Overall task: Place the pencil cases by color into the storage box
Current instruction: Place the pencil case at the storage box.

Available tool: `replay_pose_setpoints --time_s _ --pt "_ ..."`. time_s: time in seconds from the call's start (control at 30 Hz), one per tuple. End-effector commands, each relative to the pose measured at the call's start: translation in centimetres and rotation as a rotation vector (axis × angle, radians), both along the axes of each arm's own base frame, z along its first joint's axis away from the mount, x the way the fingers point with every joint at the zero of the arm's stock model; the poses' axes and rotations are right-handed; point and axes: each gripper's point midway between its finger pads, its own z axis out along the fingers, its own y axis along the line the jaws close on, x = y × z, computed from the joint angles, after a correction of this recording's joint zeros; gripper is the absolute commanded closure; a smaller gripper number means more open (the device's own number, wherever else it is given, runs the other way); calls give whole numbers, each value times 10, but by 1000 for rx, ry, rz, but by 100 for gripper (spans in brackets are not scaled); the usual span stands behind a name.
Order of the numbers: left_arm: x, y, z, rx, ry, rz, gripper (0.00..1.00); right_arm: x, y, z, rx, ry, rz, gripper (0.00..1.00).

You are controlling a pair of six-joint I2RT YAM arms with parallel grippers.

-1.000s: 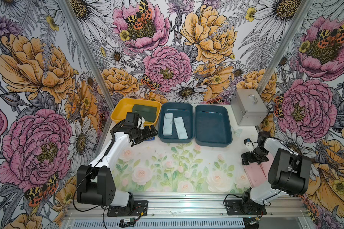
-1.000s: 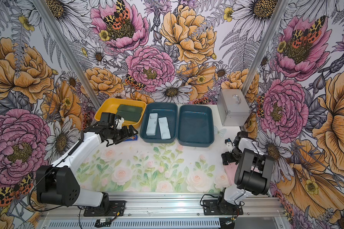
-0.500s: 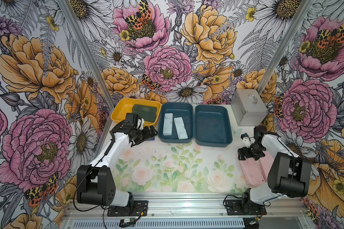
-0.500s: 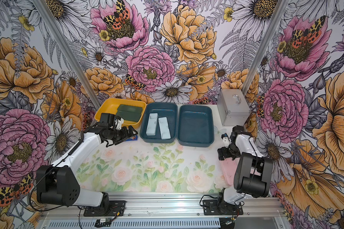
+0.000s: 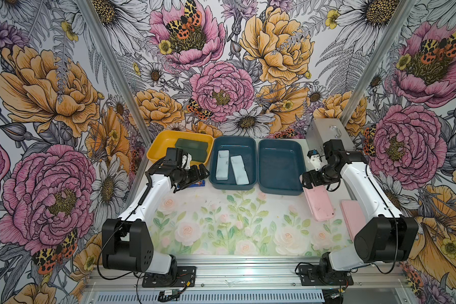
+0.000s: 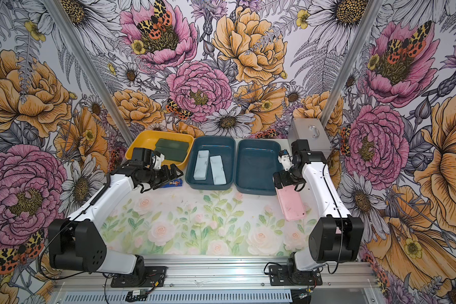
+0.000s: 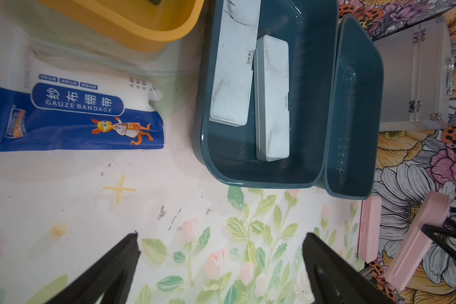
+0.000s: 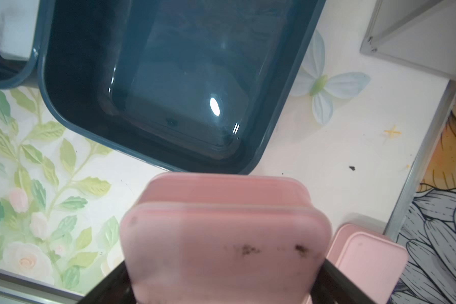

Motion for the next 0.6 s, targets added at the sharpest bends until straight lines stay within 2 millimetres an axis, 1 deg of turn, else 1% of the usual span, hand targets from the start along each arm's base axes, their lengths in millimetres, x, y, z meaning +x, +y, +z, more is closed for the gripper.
replay_pose_setpoints --time_s 0.0,0.03,0.1,0.27,0.3,0.43,0.57 --pt "-1 -8 14 -14 -56 -41 1 37 21 8 52 -17 -26 31" --pt "-2 -7 14 -10 -57 -38 1 49 28 13 65 -34 -26 31" --pt "-5 -4 13 -7 -57 -27 1 75 38 16 86 -51 -23 31" --pt "-2 8 8 36 -53 16 1 134 60 8 151 -71 -3 31" --pt "-1 10 7 42 -50 27 1 144 63 3 163 -70 -5 31" --pt "6 12 11 39 -51 56 1 178 71 -13 193 -74 -15 31" --pt "11 11 14 35 -46 64 1 204 75 -28 213 -83 -34 31"
